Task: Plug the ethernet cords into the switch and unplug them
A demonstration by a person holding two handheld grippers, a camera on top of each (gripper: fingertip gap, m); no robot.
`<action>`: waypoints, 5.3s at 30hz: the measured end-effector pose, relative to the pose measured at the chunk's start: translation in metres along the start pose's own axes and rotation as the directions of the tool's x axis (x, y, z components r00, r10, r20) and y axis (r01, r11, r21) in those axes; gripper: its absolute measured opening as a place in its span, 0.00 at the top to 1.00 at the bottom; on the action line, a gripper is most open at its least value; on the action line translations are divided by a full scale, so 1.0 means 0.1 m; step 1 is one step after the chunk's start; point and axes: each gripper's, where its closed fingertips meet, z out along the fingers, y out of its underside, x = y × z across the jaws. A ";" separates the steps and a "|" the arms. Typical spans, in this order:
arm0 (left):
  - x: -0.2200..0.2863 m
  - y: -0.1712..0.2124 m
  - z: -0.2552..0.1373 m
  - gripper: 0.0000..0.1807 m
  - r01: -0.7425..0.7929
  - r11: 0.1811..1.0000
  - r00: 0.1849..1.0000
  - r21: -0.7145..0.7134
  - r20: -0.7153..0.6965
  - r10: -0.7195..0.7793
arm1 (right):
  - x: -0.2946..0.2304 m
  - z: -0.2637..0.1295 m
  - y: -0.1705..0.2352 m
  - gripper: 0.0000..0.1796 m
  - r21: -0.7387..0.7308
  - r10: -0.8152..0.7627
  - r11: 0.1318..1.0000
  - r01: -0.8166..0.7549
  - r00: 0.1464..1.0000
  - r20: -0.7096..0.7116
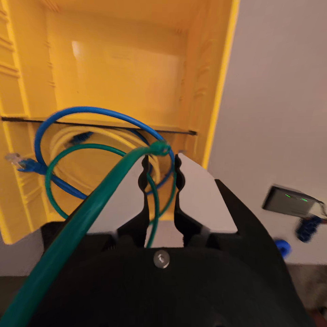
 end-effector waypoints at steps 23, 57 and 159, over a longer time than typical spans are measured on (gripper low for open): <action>-0.18 0.22 0.14 0.81 0.000 0.996 0.999 -0.086 0.047 0.004 | 0.10 -0.75 0.19 0.94 -0.181 -0.151 0.975 0.127 0.980 -0.127; 0.08 0.13 0.10 0.81 -0.014 0.997 1.000 -0.072 -0.016 0.013 | -1.44 -0.30 0.58 0.85 0.216 -0.494 0.868 0.448 0.735 0.464; -0.39 0.05 -0.13 0.83 -0.065 0.988 0.962 -0.140 0.256 0.099 | -0.48 0.45 -1.10 0.82 0.062 -0.430 0.900 0.431 0.855 0.289</action>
